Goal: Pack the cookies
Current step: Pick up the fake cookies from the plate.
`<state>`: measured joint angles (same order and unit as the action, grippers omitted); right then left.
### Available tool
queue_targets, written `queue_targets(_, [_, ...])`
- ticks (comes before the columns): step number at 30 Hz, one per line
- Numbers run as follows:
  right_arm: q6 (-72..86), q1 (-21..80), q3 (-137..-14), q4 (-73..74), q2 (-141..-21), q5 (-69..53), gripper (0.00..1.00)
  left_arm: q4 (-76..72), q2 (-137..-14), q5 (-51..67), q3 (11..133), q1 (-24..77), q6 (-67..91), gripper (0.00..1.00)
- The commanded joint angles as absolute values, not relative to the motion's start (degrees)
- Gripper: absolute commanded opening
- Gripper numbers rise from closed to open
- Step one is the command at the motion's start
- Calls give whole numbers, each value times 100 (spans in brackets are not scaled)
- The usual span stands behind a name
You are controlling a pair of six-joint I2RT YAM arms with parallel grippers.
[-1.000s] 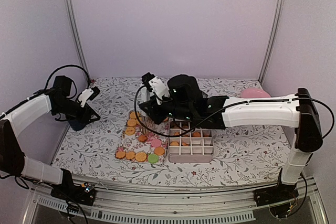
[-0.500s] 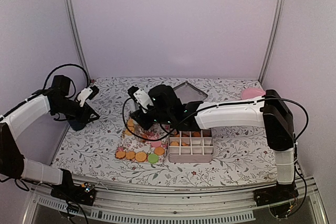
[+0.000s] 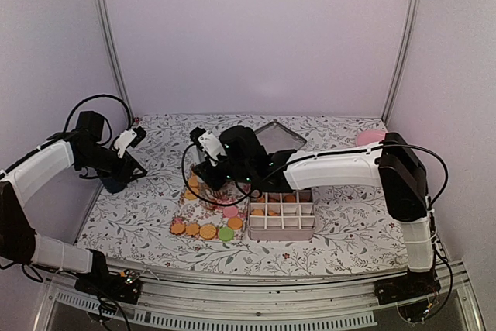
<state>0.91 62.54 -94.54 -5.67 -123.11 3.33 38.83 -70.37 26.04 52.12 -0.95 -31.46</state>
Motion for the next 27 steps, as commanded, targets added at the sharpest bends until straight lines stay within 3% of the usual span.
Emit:
queue_targets(1, [300, 6257, -9349, -564, -12368, 115, 37, 3938, -7013, 2593, 5282, -141, -3140, 48])
queue_targets(15, [479, 6342, -8646, -799, -11898, 82, 39, 3938, -7008, 2620, 5293, -138, -3111, 48])
queue_targets(22, [335, 6411, -8859, -711, -11797, 448, 22, 3938, -7019, 2628, 5300, -138, -3111, 48])
queue_targets(27, [265, 6415, -8966, -718, -11263, 540, 20, 3937, -7040, 2626, 5316, -145, -3111, 48])
